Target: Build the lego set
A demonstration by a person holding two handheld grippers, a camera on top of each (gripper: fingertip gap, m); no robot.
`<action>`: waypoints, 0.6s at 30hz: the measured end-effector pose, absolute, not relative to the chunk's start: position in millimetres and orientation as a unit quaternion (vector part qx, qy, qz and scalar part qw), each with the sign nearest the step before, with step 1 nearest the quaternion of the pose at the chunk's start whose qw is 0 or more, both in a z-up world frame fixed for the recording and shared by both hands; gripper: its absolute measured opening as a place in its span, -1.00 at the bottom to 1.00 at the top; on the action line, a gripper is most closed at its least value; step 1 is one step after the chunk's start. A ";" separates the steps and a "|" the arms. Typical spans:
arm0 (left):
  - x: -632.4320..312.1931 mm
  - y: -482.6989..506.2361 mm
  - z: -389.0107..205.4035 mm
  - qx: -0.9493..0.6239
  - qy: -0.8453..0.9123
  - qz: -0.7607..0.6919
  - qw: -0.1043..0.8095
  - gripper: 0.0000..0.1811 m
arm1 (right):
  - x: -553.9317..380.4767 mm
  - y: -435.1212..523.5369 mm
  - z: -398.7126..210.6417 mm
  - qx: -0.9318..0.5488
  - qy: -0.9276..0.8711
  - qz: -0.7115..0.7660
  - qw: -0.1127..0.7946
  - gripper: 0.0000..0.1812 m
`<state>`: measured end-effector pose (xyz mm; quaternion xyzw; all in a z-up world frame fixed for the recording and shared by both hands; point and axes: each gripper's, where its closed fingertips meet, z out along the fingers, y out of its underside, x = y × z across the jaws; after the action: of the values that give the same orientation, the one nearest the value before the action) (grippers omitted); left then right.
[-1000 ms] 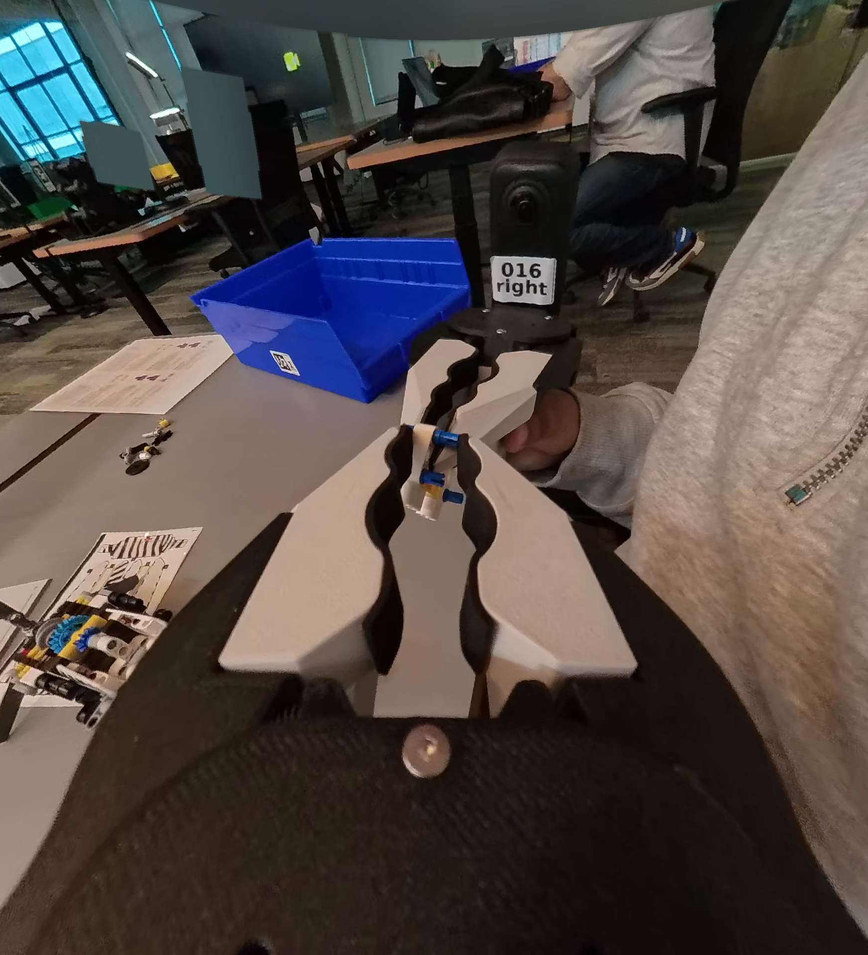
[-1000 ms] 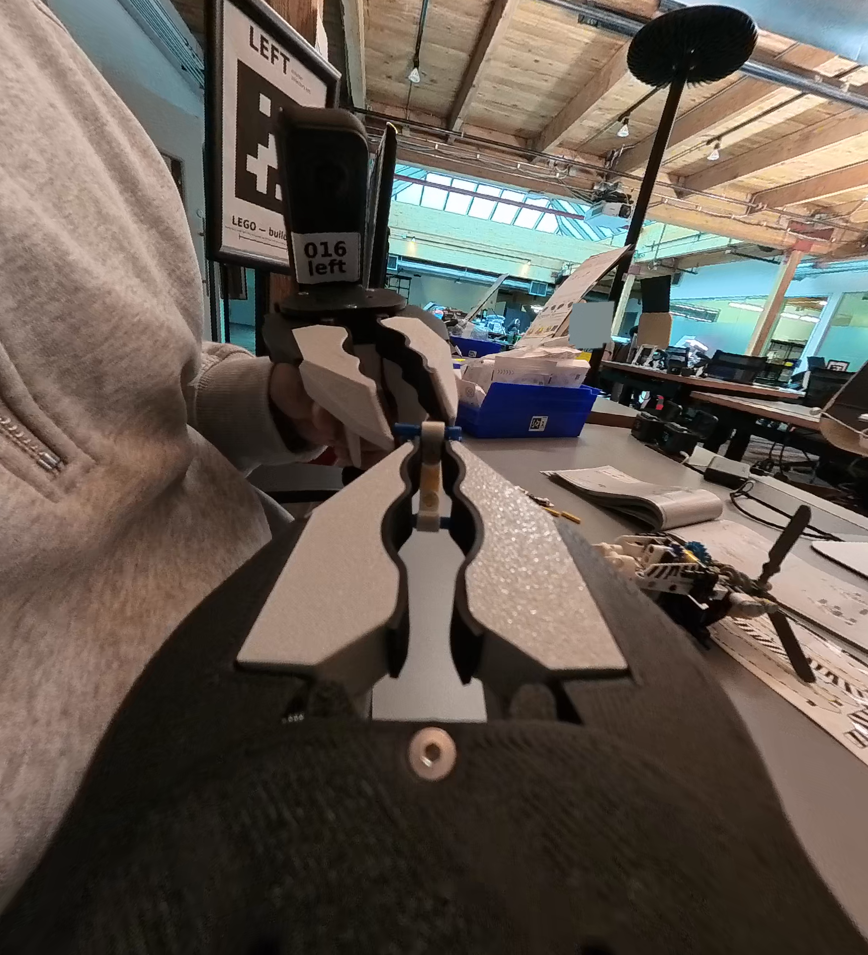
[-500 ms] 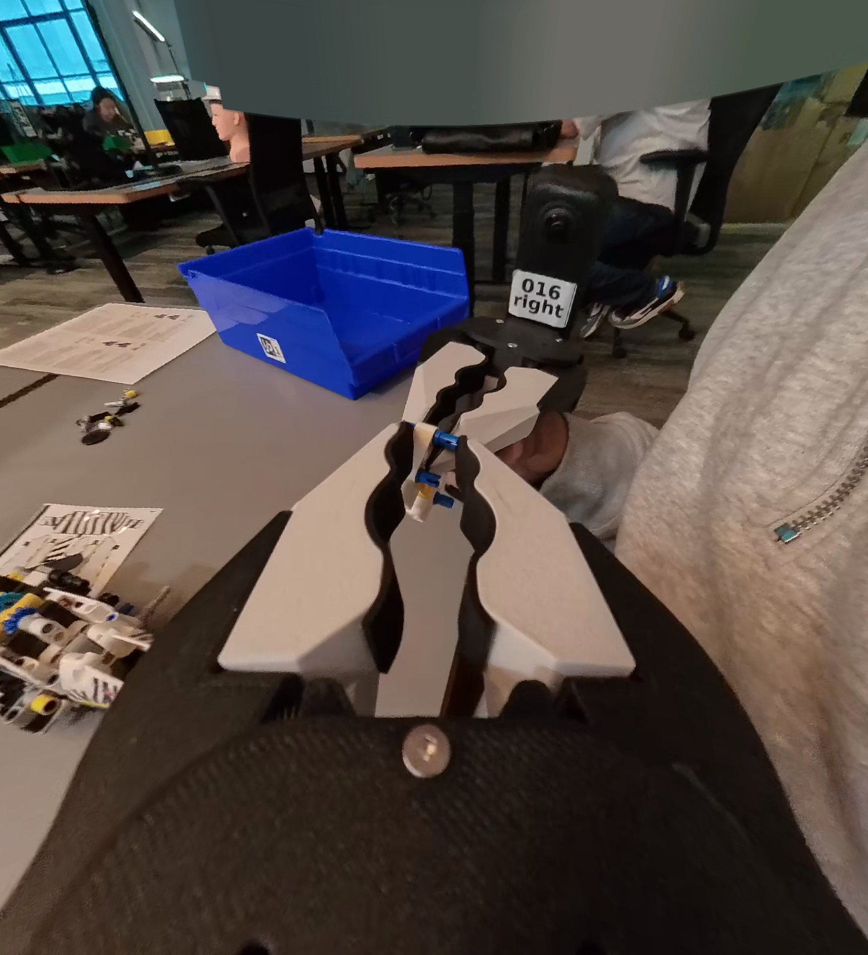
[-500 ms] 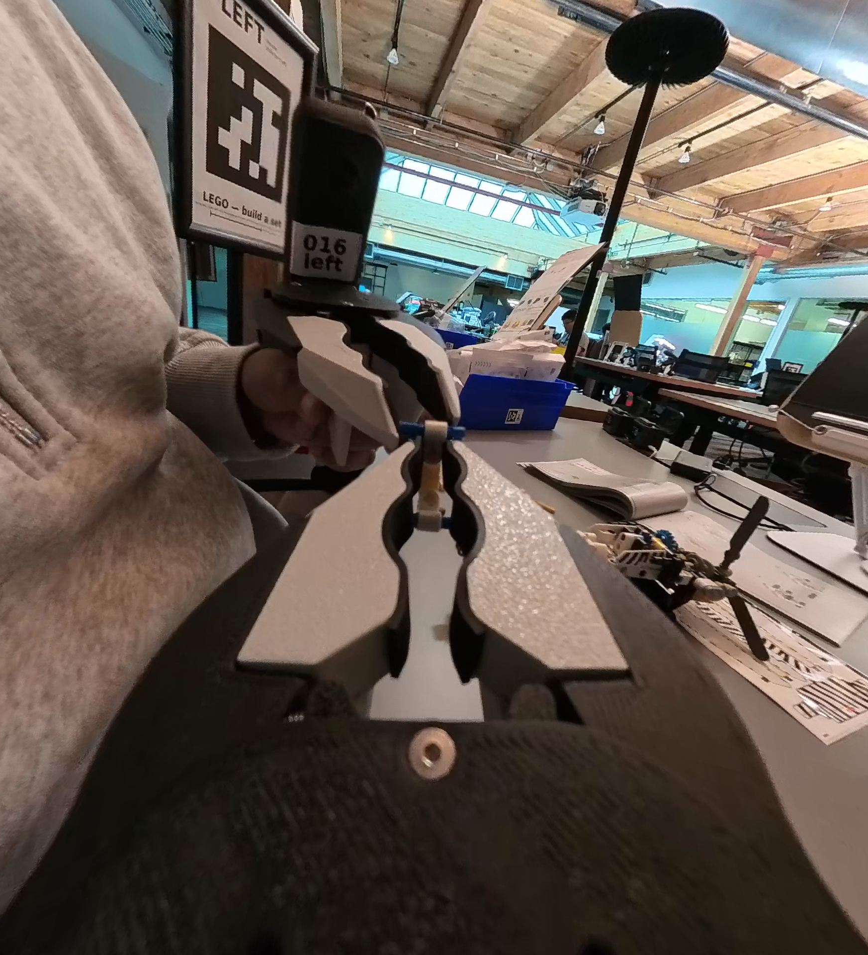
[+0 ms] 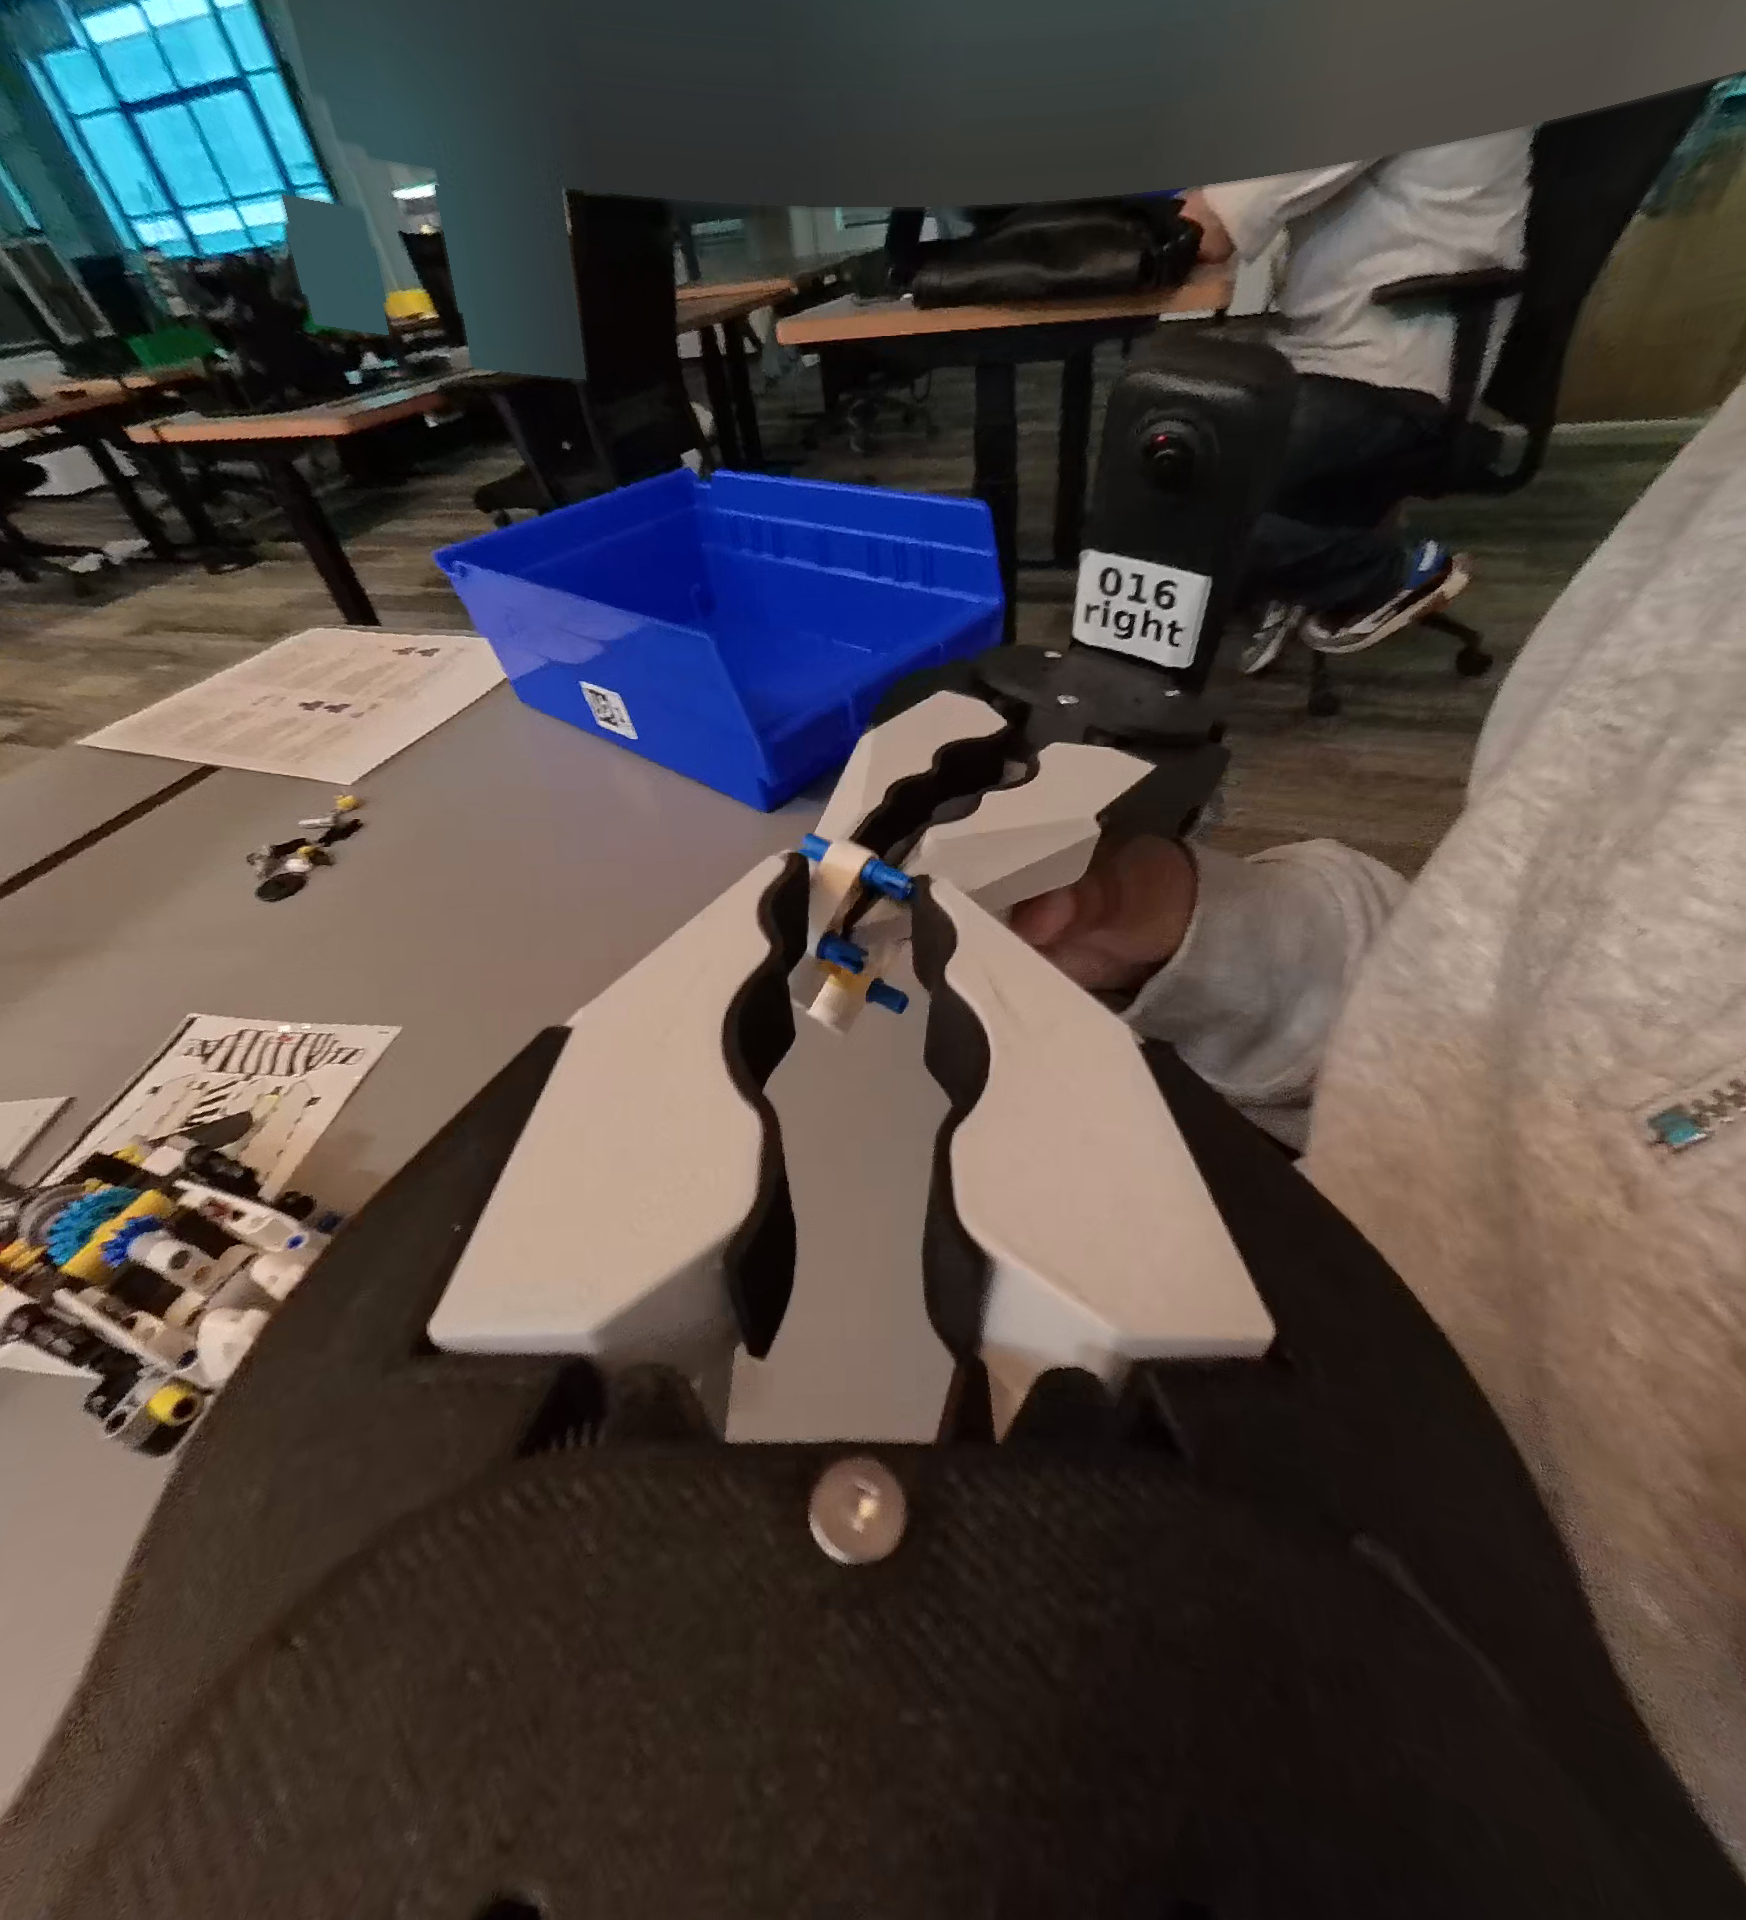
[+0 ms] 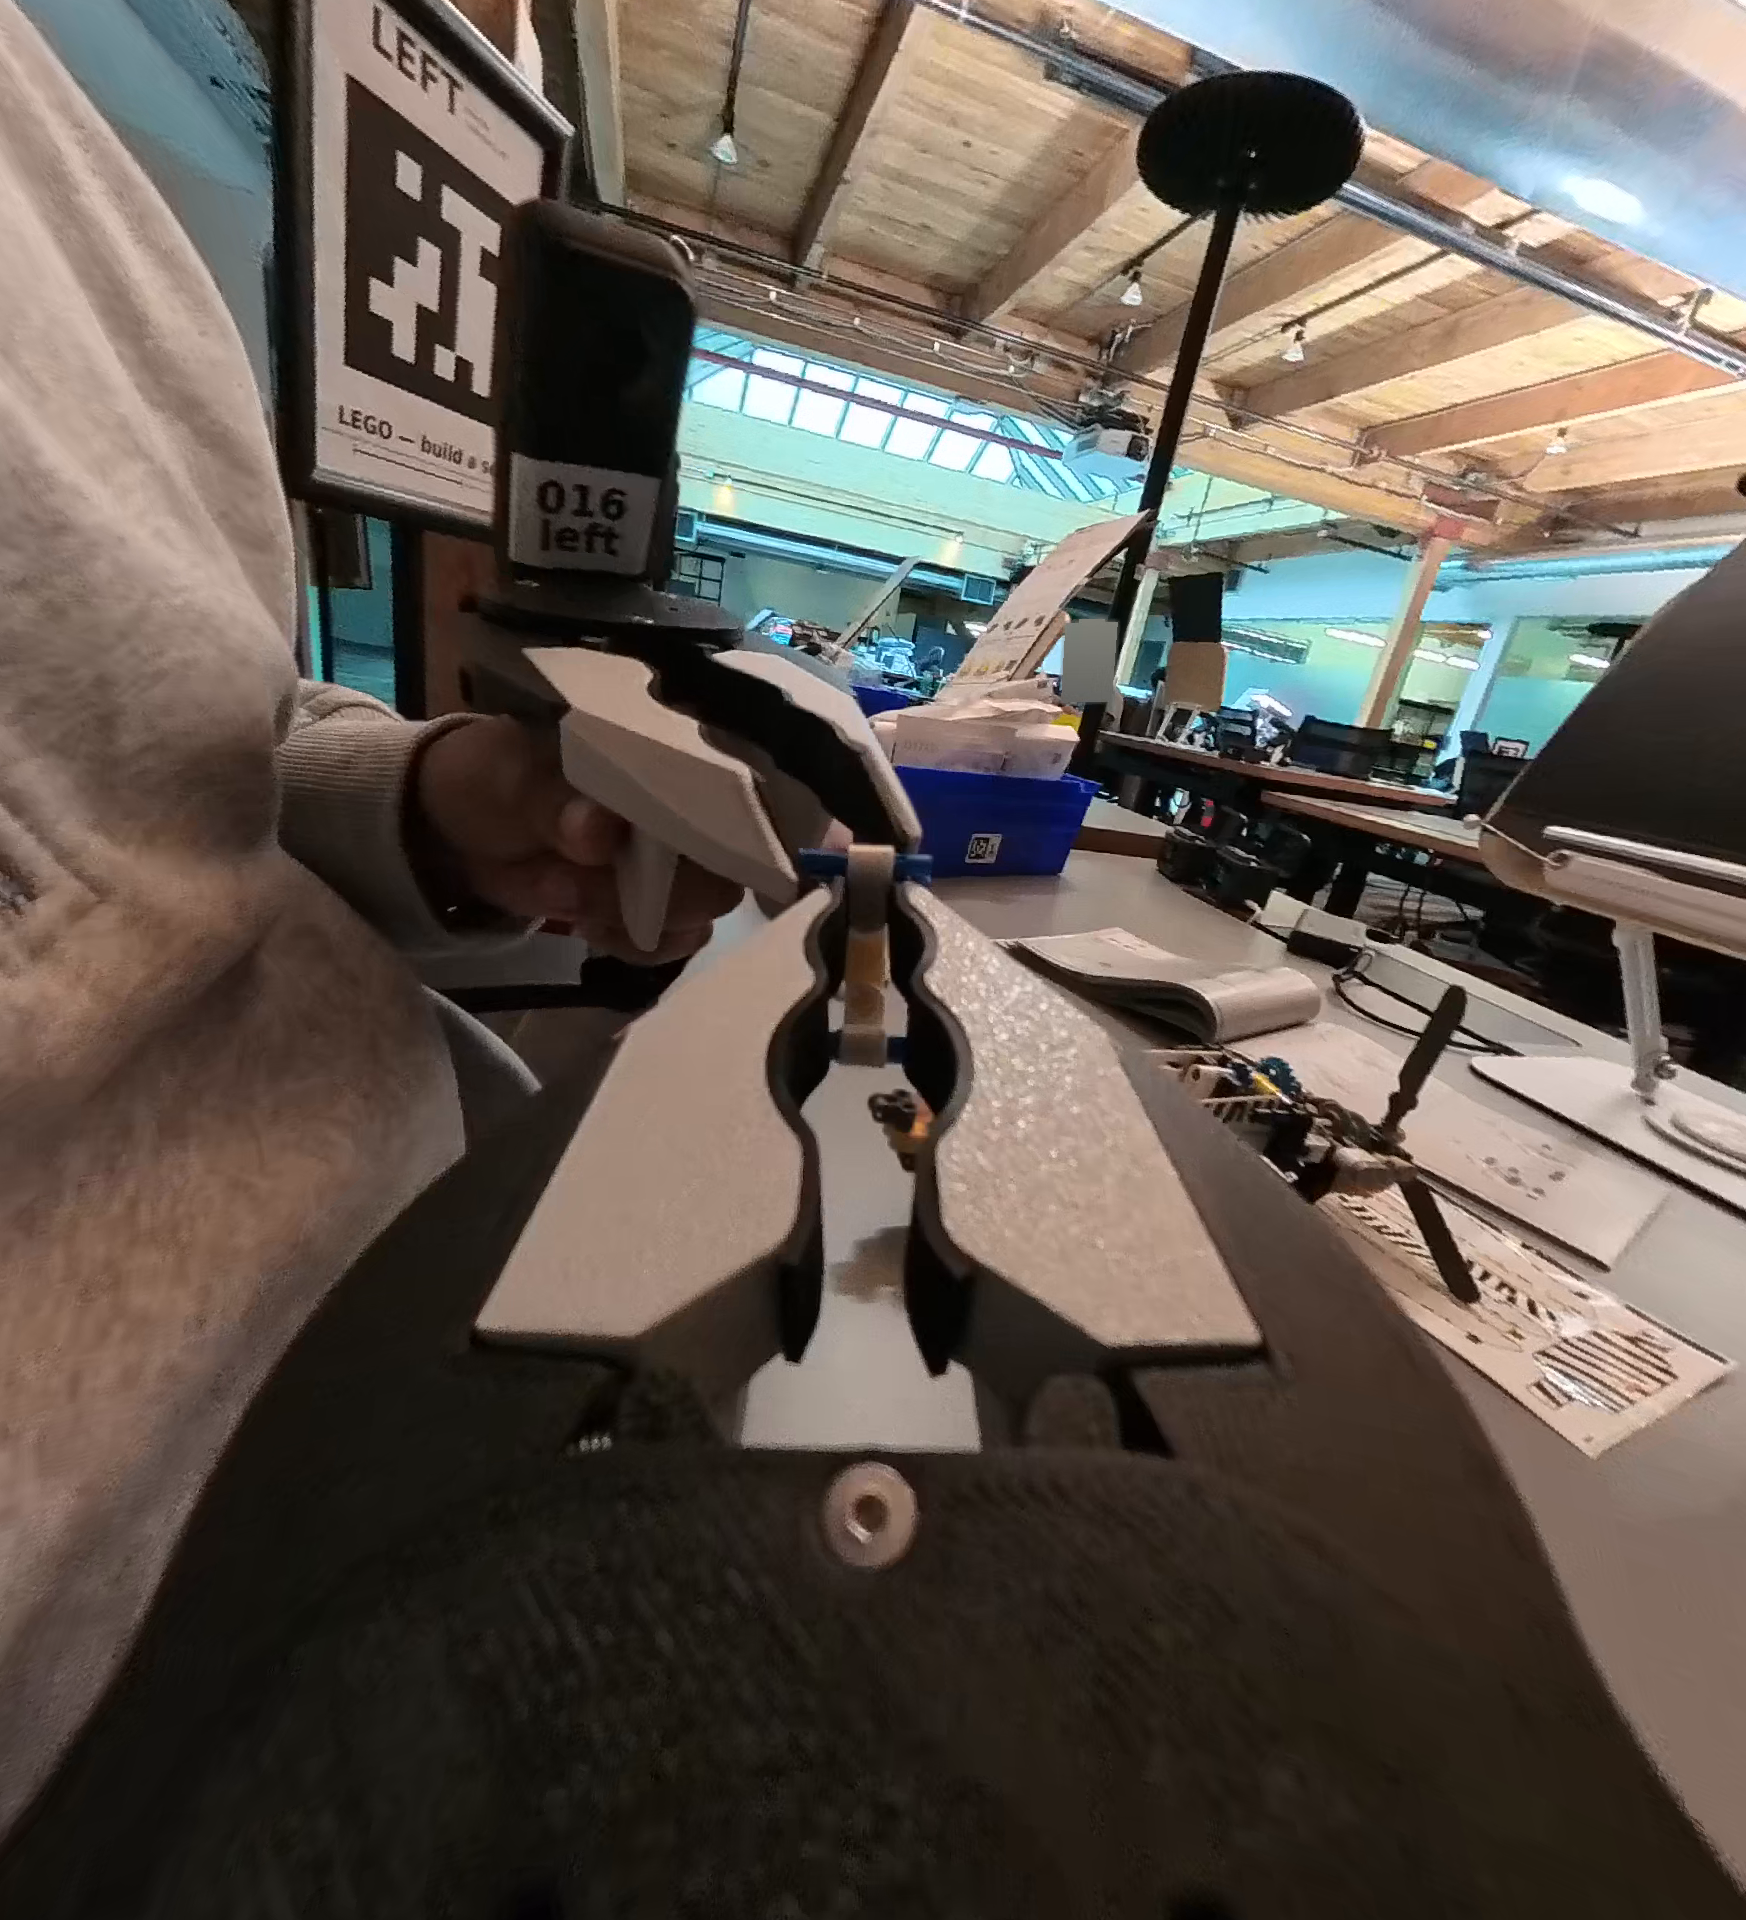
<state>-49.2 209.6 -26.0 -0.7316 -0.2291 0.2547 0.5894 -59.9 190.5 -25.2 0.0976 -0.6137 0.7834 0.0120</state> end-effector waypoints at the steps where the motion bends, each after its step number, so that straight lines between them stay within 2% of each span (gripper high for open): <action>1: -49.8 209.2 -25.7 -0.729 -0.229 0.263 0.589 -0.78 | -61.0 191.4 -24.0 0.094 -0.611 0.786 0.007 -0.95; 7: -48.3 205.3 -15.1 -0.691 -0.236 0.245 0.638 -0.78 | -63.6 204.6 -7.7 0.069 -0.554 0.827 -0.061 -0.95; 13: -47.1 207.6 -11.9 -0.668 -0.249 0.205 0.671 -0.76 | -58.1 208.2 -2.5 0.076 -0.532 0.839 -0.086 -0.95; 18: -46.9 211.7 -15.0 -0.666 -0.247 0.189 0.679 -0.87 | -52.2 204.1 -0.5 0.075 -0.522 0.843 -0.104 -0.95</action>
<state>-46.9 211.7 -15.0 -0.6658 -0.2465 0.1886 0.6785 -52.2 204.1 -0.5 0.0746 -0.5224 0.8430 -0.1041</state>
